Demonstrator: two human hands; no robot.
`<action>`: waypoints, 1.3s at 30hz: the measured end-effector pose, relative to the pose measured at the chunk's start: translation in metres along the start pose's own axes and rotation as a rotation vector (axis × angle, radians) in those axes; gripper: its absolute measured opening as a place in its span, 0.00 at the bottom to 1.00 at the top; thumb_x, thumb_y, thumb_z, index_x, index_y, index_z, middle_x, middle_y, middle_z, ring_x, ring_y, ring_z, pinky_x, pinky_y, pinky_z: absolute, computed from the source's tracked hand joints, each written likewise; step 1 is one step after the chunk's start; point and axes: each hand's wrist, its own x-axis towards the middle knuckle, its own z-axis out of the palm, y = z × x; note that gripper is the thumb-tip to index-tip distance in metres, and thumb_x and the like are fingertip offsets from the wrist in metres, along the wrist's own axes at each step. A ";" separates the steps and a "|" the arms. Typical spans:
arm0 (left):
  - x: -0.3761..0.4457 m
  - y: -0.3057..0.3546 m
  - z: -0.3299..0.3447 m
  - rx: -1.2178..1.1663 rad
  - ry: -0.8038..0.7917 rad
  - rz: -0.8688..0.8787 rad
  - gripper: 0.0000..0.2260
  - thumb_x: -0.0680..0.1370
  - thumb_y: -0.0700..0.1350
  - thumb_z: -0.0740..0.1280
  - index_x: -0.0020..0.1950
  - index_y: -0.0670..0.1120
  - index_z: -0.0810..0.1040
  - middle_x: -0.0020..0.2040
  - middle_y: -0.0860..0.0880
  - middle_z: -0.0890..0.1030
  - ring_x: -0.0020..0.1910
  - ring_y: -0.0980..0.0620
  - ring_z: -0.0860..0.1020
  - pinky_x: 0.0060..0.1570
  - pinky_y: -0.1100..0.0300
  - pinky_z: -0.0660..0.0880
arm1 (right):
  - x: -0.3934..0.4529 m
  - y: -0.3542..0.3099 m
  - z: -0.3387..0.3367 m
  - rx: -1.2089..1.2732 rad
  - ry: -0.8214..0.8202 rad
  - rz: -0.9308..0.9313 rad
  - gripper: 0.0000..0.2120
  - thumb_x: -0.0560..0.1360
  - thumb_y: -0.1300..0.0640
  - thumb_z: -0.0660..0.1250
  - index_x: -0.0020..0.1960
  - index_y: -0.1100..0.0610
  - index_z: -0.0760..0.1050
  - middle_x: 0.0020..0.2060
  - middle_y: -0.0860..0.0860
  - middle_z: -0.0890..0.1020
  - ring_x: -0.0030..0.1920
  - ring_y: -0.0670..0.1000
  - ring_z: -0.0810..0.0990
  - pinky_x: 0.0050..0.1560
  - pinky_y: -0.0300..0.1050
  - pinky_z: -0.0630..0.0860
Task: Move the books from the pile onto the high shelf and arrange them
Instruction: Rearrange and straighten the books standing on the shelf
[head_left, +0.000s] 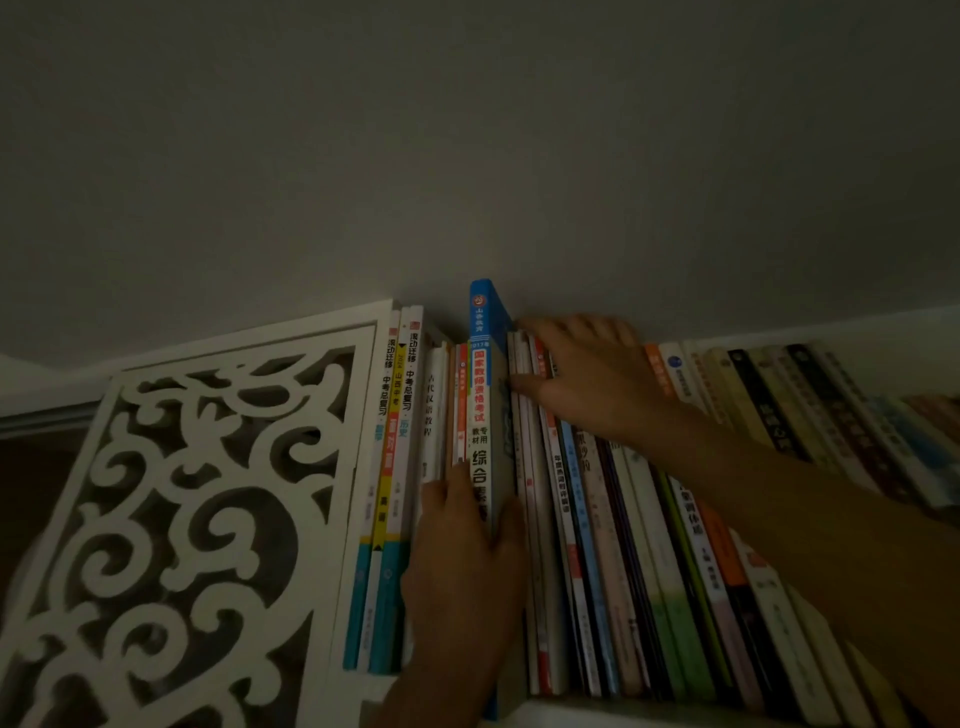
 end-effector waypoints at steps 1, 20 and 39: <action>-0.001 0.004 -0.002 0.008 0.001 -0.002 0.19 0.78 0.46 0.63 0.68 0.52 0.66 0.60 0.51 0.73 0.56 0.56 0.74 0.58 0.55 0.75 | 0.000 0.000 0.001 0.022 0.008 0.015 0.31 0.75 0.37 0.57 0.74 0.41 0.52 0.73 0.49 0.62 0.73 0.53 0.56 0.71 0.50 0.48; -0.027 0.048 -0.080 -0.046 -0.111 -0.010 0.39 0.77 0.36 0.63 0.68 0.69 0.41 0.63 0.61 0.68 0.46 0.65 0.73 0.43 0.79 0.70 | -0.085 -0.001 0.027 0.131 -0.076 -0.252 0.34 0.70 0.32 0.46 0.70 0.35 0.33 0.73 0.39 0.43 0.75 0.51 0.40 0.69 0.54 0.30; -0.058 0.054 -0.187 0.238 0.134 0.024 0.40 0.75 0.37 0.65 0.71 0.71 0.48 0.58 0.62 0.69 0.51 0.56 0.73 0.53 0.46 0.74 | -0.064 -0.050 0.081 -0.141 0.191 -0.687 0.21 0.70 0.49 0.54 0.49 0.53 0.83 0.51 0.50 0.83 0.58 0.56 0.79 0.67 0.61 0.58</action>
